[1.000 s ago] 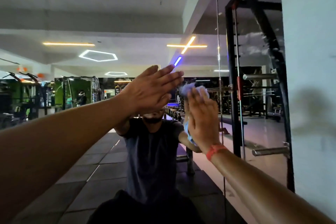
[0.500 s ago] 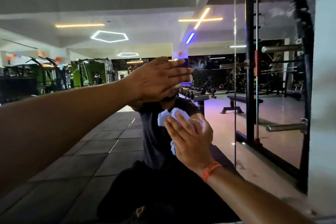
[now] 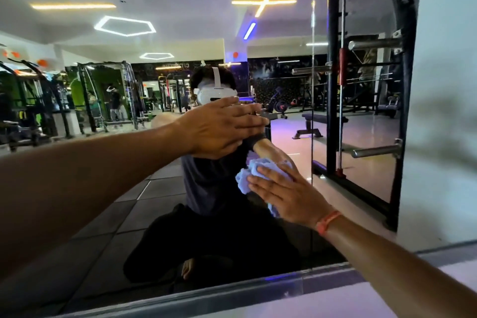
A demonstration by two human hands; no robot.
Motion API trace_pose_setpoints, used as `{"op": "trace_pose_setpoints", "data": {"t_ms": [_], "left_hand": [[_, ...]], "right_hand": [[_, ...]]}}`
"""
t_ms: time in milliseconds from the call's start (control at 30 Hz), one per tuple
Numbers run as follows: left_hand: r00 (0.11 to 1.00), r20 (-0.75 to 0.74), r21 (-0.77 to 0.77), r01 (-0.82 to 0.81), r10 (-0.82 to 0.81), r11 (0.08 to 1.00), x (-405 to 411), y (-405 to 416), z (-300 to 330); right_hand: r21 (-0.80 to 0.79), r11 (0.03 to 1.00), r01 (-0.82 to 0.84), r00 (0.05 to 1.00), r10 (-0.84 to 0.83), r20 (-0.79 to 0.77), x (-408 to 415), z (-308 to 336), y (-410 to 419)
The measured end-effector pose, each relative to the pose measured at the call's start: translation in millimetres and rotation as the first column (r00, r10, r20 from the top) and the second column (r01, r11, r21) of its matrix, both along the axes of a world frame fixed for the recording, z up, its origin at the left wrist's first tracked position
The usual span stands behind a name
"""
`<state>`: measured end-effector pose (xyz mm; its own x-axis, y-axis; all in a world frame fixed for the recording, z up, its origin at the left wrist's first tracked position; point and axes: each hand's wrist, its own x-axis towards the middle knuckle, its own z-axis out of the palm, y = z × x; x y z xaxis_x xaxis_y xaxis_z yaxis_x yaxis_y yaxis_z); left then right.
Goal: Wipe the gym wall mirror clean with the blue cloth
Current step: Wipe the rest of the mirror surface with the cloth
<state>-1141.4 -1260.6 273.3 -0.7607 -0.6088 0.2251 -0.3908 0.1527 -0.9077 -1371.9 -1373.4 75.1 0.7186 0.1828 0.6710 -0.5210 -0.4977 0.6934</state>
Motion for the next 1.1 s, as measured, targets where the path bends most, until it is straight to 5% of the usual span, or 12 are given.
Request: {"op": "trace_pose_setpoints", "data": {"t_ms": [100, 200, 400, 467, 533, 633, 733, 767, 867, 967, 1033, 1100], "left_hand": [[1.0, -0.006, 0.001, -0.002, 0.002, 1.0, -7.4, -4.3, -10.5], [1.0, 0.002, 0.037, -0.001, 0.001, 0.999, -19.7, -6.1, -21.1], [0.998, 0.069, 0.109, -0.008, 0.0, 0.994, -36.0, -16.2, -52.3], [0.997, 0.077, 0.129, -0.008, -0.002, 0.992, -42.3, -19.3, -58.0], [0.998, 0.063, 0.117, -0.012, 0.004, 0.993, -48.8, -23.2, -61.4], [0.999, 0.046, 0.111, -0.024, 0.019, 0.994, -60.9, -28.9, -60.9], [0.999, 0.05, 0.094, -0.014, 0.009, 0.996, -69.6, -35.6, -57.4], [0.998, 0.057, 0.082, -0.018, 0.014, 0.996, -72.4, -37.7, -57.3], [0.996, 0.079, 0.056, -0.038, 0.034, 0.998, -80.8, -45.2, -62.7], [0.997, 0.072, 0.036, -0.013, 0.01, 0.999, -83.6, -50.5, -62.6], [0.996, 0.087, 0.028, 0.003, -0.006, 1.0, -86.9, -52.7, -65.9], [0.995, 0.094, 0.039, 0.018, -0.022, 0.999, -99.2, -58.4, -69.8]], "right_hand": [[0.239, 0.97, -0.041, 0.909, -0.063, 0.412, -37.9, -7.1, -14.6], [0.424, 0.808, -0.408, 0.514, -0.18, 0.838, 13.7, -51.5, 18.5], [0.366, 0.93, -0.02, 0.977, -0.06, 0.206, 25.1, -133.0, 36.6], [0.198, 0.974, 0.109, 0.994, -0.11, -0.002, -23.4, -132.9, 13.6], [0.29, 0.952, 0.097, 0.981, -0.14, 0.132, -61.8, -131.1, -4.2], [0.565, 0.763, -0.315, 0.672, -0.242, 0.7, -44.2, -128.6, -0.1], [0.428, 0.56, -0.71, 0.285, -0.327, 0.901, 19.7, -125.6, 35.3], [0.482, 0.531, -0.697, 0.389, -0.284, 0.876, 26.7, -129.5, 43.8], [0.558, 0.818, -0.142, 0.871, -0.164, 0.462, -10.5, -153.3, 35.2], [0.514, 0.858, -0.016, 0.916, -0.193, 0.35, -85.0, -148.2, -4.0], [0.562, 0.749, -0.351, 0.692, -0.198, 0.695, -99.6, -136.7, -9.9], [0.429, 0.605, -0.671, 0.266, -0.344, 0.901, -73.0, -125.9, -5.0]]}}
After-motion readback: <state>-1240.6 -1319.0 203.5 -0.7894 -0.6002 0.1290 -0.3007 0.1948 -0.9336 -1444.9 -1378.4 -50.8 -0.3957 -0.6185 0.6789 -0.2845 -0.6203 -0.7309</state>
